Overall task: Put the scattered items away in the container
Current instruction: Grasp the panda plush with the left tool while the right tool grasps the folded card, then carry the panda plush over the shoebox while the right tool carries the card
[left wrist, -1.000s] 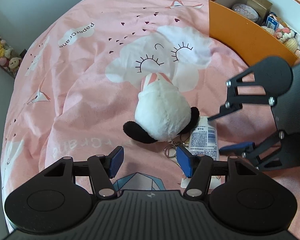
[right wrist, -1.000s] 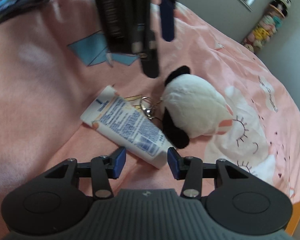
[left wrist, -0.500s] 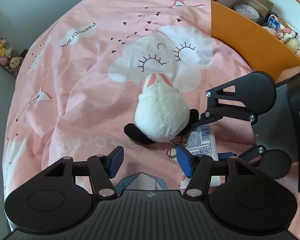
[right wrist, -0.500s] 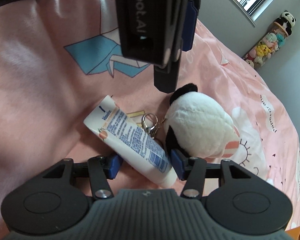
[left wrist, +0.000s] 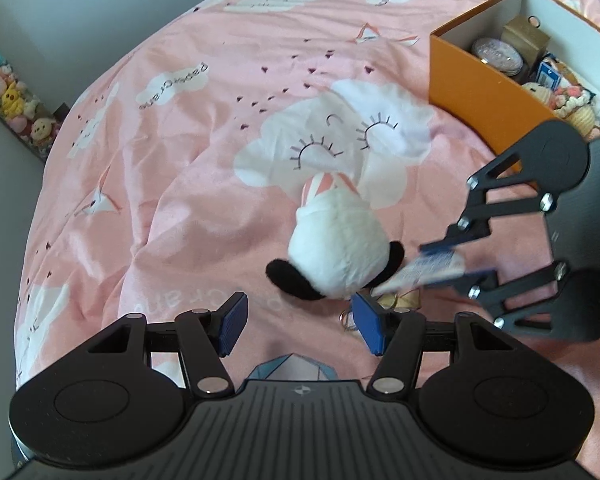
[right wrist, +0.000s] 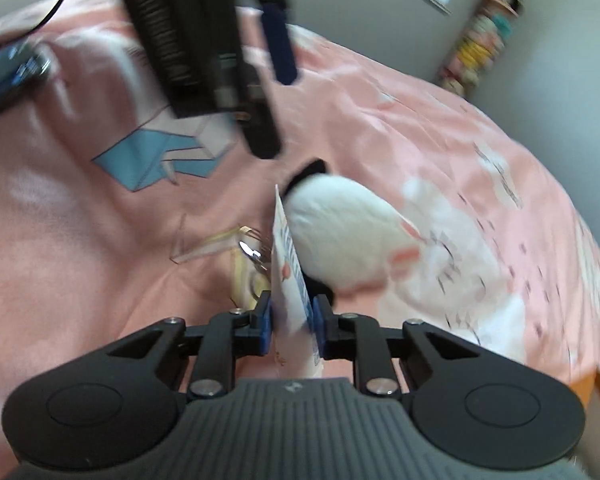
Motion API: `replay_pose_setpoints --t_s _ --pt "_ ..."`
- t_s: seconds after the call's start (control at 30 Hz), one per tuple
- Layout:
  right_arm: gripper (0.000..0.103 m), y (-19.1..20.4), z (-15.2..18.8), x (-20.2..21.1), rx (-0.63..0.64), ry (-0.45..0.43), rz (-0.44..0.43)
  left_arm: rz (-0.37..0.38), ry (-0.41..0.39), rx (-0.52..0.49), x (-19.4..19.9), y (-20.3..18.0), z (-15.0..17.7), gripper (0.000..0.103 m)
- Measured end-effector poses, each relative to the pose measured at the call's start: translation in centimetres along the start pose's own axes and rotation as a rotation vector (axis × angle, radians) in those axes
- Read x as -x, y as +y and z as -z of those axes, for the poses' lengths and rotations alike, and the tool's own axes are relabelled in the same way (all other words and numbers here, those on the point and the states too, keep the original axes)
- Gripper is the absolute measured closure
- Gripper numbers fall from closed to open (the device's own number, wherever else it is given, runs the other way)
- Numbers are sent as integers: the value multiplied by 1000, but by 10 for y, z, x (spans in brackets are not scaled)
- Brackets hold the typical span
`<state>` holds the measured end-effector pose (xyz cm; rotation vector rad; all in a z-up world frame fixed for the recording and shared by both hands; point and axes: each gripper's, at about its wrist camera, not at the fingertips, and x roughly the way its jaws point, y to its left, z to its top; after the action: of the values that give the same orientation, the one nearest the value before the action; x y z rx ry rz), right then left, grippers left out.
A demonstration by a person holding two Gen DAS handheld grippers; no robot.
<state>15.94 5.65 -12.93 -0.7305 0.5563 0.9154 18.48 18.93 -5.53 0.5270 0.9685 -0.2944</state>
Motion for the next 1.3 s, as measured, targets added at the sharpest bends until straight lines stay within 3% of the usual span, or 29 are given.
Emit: replay_pose_setpoints --t_s 0.17,0.33,0.5,0.63,0.87,1.0,1.3 --pt "80 -21 16 17 -183 18 54 29 -40 52 -7 2 -8 34" --pt "80 -44 24 15 -343 24 53 77 -41 87 -30 11 -20 31" --pt "80 -55 34 17 -424 32 76 92 21 113 -64 20 -25 27" --pt "80 -66 39 10 -486 30 50 157 43 134 -79 23 -30 15" --pt "80 -72 49 2 -552 33 22 270 101 199 -106 16 -41 12" --pt "80 -74 53 3 -572 24 18 328 142 259 -116 9 -47 28" --pt "81 -74 53 24 -583 -28 34 224 83 252 -80 -12 -52 36"
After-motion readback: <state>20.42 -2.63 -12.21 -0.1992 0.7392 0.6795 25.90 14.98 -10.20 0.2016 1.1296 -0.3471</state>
